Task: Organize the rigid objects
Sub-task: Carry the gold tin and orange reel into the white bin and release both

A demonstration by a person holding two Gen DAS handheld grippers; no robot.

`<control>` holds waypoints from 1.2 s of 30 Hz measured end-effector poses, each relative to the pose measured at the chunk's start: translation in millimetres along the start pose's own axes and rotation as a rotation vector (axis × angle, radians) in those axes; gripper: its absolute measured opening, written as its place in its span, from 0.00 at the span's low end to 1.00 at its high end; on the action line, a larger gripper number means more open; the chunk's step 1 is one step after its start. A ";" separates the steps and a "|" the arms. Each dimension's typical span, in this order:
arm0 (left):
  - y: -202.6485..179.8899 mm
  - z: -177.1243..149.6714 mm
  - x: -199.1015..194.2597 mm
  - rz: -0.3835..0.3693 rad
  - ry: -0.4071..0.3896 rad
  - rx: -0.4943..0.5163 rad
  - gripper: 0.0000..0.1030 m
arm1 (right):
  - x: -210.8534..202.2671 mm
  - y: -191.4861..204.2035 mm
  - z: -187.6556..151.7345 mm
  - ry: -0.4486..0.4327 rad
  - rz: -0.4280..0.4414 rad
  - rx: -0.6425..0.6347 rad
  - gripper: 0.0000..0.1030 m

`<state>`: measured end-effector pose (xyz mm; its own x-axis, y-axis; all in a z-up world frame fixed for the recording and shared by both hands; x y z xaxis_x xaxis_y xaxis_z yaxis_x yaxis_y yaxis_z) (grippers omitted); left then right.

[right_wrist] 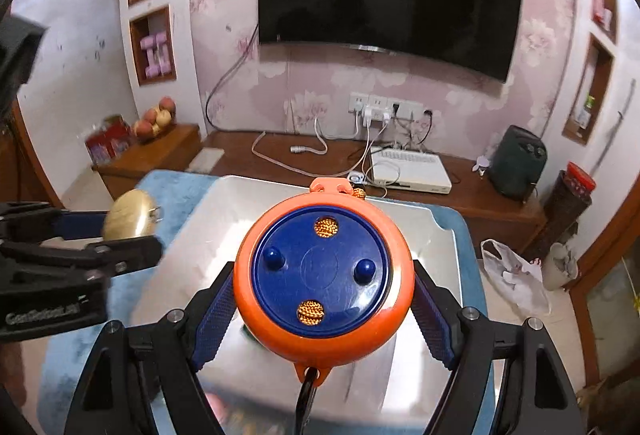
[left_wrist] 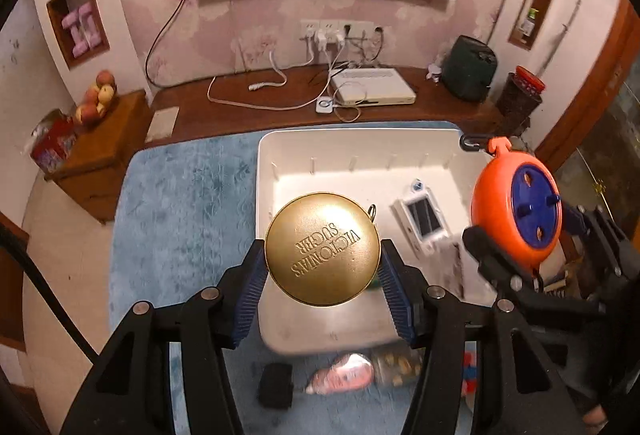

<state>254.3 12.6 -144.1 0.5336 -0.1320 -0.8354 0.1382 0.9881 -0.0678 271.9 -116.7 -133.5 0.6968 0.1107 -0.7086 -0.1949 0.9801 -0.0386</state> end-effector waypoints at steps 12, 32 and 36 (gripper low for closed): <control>0.7 -1.8 75.1 0.023 0.143 0.038 0.57 | 134.1 0.0 -9.4 0.308 0.031 -0.072 0.79; -10.8 -25.3 96.9 0.029 0.229 0.142 0.80 | 155.3 19.7 -10.3 0.401 0.177 0.019 0.80; -9.6 -24.0 84.2 0.034 0.214 0.145 0.80 | 134.5 16.5 1.7 0.364 0.189 0.038 0.80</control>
Point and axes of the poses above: each gripper's, at about its wrist camera, not at the fingertips, and x roughly the way its jaws point, y to its left, z to its top, the point moved 9 cm from there along x, roughly the way its jaws point, and after that the axes turned 3 degrees about x, right-handed, at the moved point
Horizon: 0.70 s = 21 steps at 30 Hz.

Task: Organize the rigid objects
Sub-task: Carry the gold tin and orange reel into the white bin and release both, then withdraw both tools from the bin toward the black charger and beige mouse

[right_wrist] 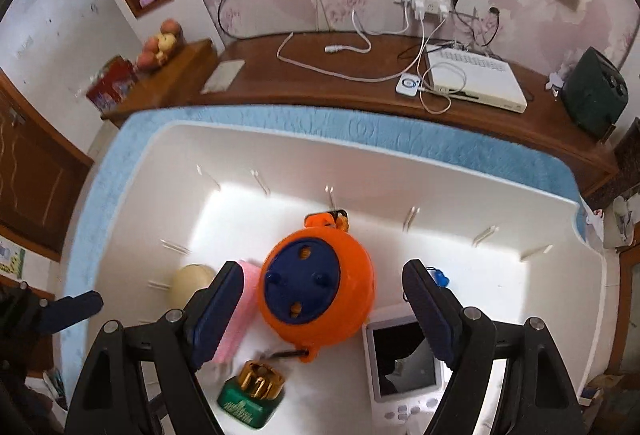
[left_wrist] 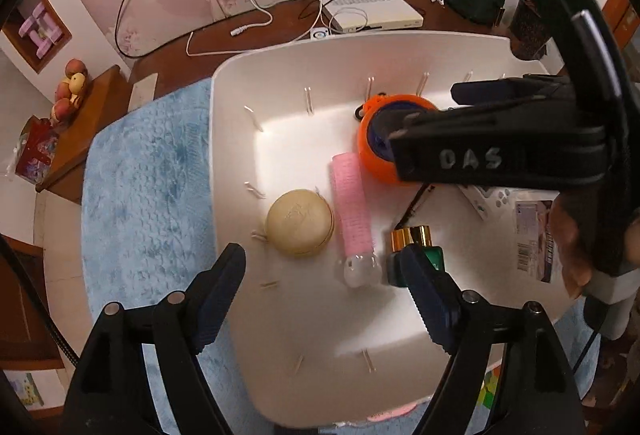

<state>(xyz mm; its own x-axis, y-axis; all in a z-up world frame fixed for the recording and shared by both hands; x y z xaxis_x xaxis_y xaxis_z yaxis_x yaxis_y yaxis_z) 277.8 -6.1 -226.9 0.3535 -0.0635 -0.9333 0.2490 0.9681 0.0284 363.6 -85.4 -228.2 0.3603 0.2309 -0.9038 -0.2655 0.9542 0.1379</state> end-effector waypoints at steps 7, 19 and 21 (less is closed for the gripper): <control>0.7 -9.5 -38.0 -0.003 -0.051 0.014 0.80 | -43.3 4.1 -5.3 -0.064 0.004 -0.001 0.80; 0.2 -26.1 -103.9 -0.031 -0.131 0.005 0.80 | -136.6 29.2 -45.7 -0.196 -0.013 -0.028 0.80; -2.2 -30.1 -116.1 -0.039 -0.148 0.011 0.80 | -152.3 31.1 -54.2 -0.216 -0.011 -0.017 0.80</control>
Point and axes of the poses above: each gripper's, at about its wrist camera, not at the fingertips, and x roughly the way its jaws point, y to its left, z to its top, the point moved 9 cm from there along x, roughly the way its jaws point, and after that the axes turned 3 degrees about x, right-handed, at the moved point
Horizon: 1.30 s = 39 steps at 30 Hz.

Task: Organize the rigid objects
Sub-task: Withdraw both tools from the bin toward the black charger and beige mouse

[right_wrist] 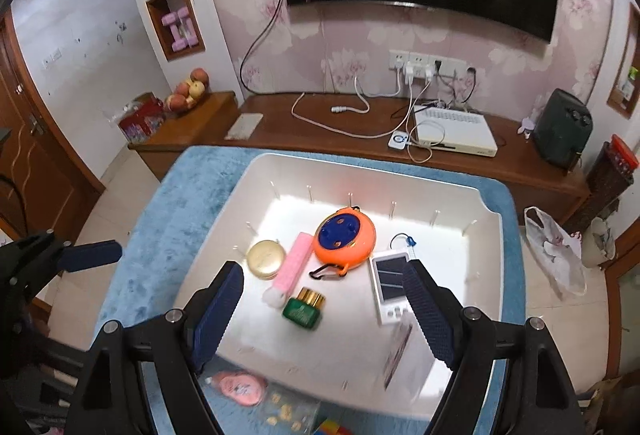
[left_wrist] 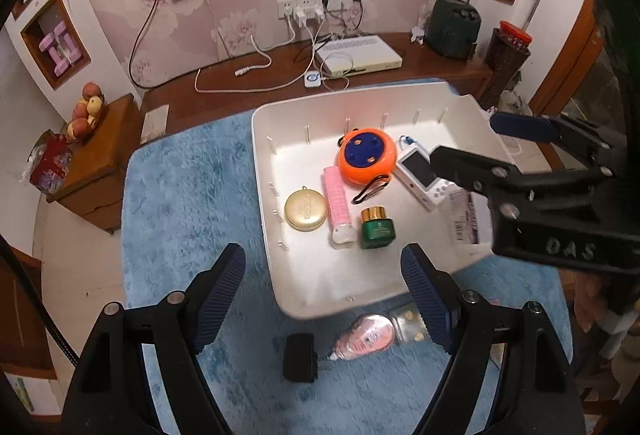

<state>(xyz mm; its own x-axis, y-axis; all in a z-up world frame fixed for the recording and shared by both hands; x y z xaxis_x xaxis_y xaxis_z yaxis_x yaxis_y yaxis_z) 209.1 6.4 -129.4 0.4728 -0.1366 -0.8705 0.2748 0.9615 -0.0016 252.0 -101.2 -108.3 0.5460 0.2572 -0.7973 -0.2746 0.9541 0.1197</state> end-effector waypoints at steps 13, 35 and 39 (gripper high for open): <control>-21.7 -24.7 -49.2 -0.050 -0.058 0.039 0.81 | -82.4 -16.2 -56.6 -0.097 -0.092 0.024 0.80; -40.0 -95.2 -5.3 -0.083 0.020 0.074 0.81 | -38.8 -39.0 -219.2 0.034 -0.235 0.034 0.80; -21.8 -120.4 23.2 -0.064 0.086 0.037 0.81 | -26.8 -43.9 -235.6 0.056 -0.252 0.030 0.80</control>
Point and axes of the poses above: each gripper's, at about its wrist camera, not at the fingertips, and x roughly the way its jaws point, y to its left, z to its top, the point moved 9 cm from there along x, roughly the way its jaws point, and after that the axes turned 3 degrees about x, right-handed, at the moved point
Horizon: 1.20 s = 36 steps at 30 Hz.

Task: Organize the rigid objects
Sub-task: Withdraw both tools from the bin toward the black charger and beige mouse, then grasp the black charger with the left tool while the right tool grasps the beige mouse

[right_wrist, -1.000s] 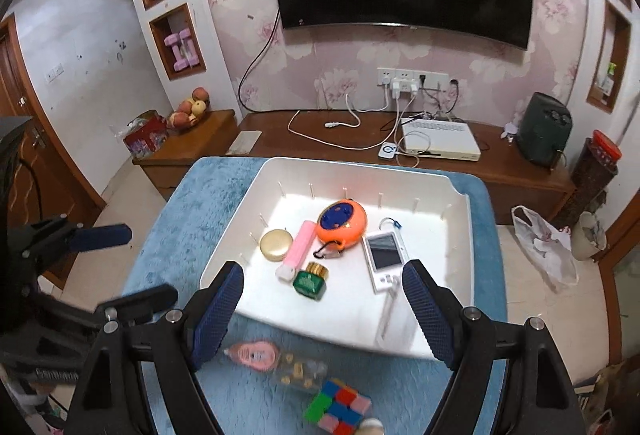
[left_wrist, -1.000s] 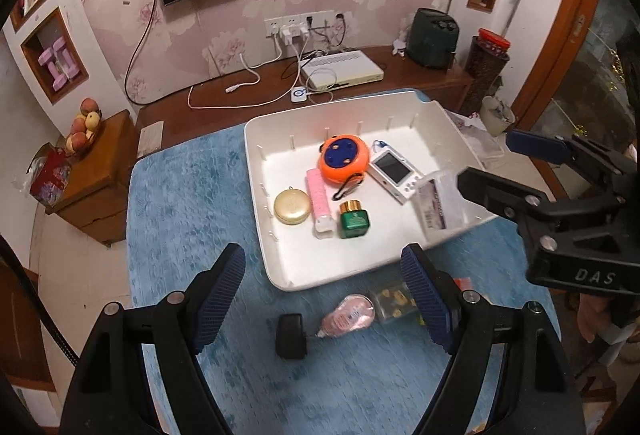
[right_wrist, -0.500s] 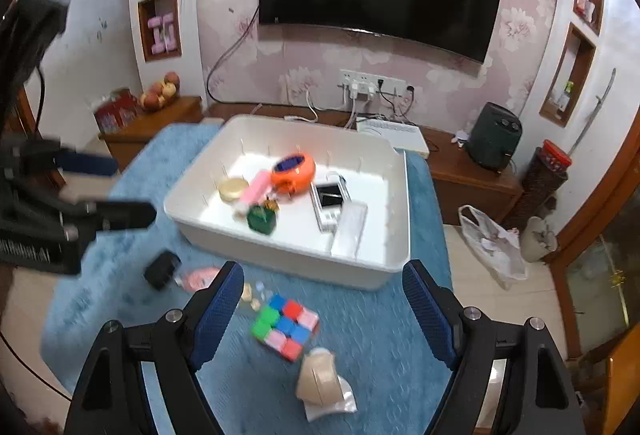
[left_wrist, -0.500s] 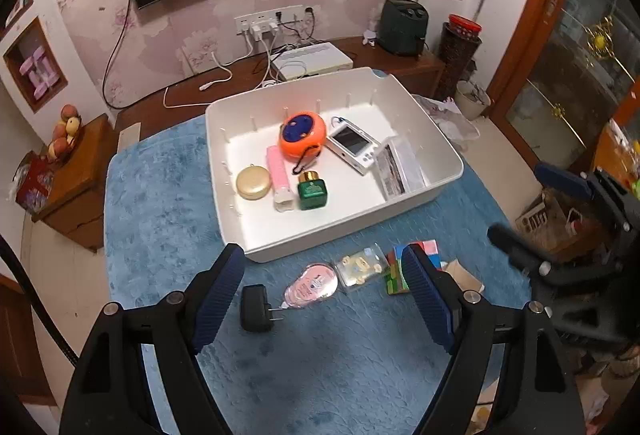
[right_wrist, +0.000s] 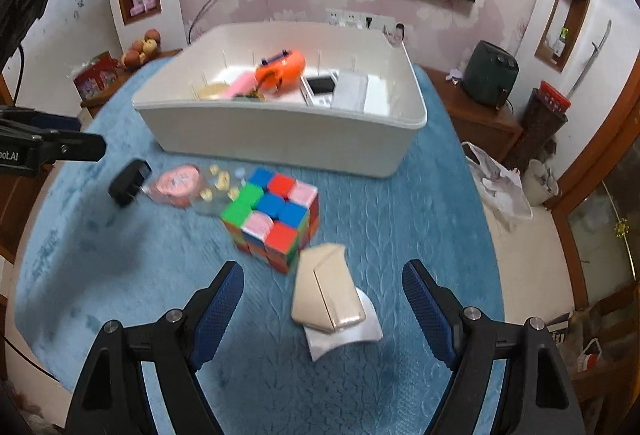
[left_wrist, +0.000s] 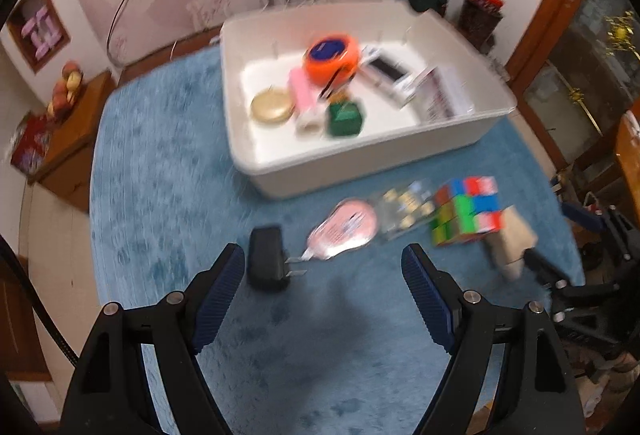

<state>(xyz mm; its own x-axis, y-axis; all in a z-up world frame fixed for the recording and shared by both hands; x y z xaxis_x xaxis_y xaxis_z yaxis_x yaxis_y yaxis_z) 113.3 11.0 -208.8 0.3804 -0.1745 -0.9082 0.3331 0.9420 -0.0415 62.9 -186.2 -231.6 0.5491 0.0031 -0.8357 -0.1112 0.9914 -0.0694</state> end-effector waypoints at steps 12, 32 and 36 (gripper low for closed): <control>47.6 -28.7 63.5 0.031 0.115 -0.173 0.81 | 24.6 0.4 -10.0 0.029 -0.019 -0.025 0.80; 61.4 -22.5 100.3 0.005 0.159 -0.291 0.75 | 52.0 1.7 -14.7 0.086 -0.014 -0.053 0.47; 55.8 -20.2 99.5 -0.009 0.158 -0.287 0.62 | 52.7 0.2 -14.1 0.081 -0.007 -0.041 0.47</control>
<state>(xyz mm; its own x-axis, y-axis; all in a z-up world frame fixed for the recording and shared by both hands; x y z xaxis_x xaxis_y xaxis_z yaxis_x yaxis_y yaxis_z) 152.3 51.9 -310.0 0.2323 -0.1580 -0.9597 0.0708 0.9869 -0.1453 80.1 -187.7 -283.3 0.4818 -0.0163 -0.8762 -0.1421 0.9851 -0.0965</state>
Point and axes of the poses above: each gripper's, at about its wrist camera, not at the fingertips, and x roughly the way its jaws point, y to its left, z to its top, the point moved 9 cm from there along x, roughly the way its jaws point, and after that the axes turned 3 degrees about x, right-handed, at the moved point
